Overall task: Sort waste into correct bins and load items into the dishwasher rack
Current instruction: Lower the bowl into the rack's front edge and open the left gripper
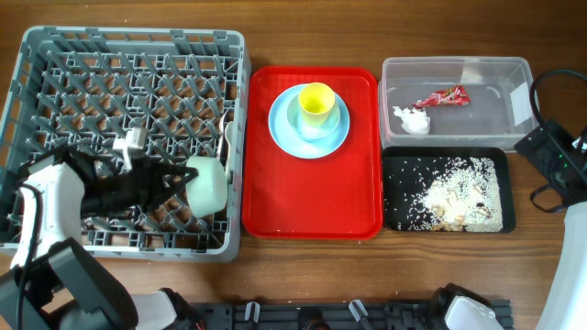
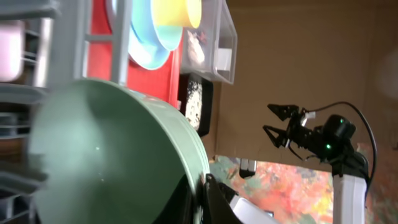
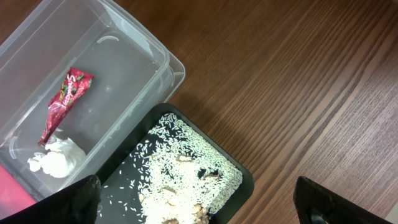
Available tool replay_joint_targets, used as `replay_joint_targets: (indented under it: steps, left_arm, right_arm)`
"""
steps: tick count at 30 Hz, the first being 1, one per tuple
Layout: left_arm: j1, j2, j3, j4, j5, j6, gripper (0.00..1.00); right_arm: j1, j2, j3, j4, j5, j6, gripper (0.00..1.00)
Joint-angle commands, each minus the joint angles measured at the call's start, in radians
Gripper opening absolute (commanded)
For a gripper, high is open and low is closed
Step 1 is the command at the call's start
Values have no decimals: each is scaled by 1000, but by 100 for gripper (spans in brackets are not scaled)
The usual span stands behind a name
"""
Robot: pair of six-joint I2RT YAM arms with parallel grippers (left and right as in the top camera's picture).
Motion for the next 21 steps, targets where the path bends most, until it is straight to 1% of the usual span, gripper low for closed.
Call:
replay_joint_targets:
  steps: [1, 3, 4, 8, 14, 17, 21]
  left_arm:
    - [75, 4, -6, 23, -53, 20, 18]
    - [101, 4, -5, 26, -63, 20, 55]
    - [114, 4, -5, 26, -63, 20, 100]
    - [175, 4, 4, 31, -63, 10, 100]
    - [253, 0, 96, 11, -61, -117, 100]
    - [254, -33, 166, -53, -51, -119, 100]
    - [214, -135, 187, -67, -60, -120, 100]
  right_arm:
    - [-3, 8, 18, 3, 3, 8, 100]
    - [-3, 8, 18, 3, 3, 8, 100]
    - [-3, 8, 18, 3, 3, 8, 100]
    - [-3, 8, 18, 3, 3, 8, 100]
    - [-3, 7, 18, 3, 3, 8, 100]
    - [-3, 8, 18, 3, 3, 8, 100]
    - [-3, 8, 18, 3, 3, 8, 100]
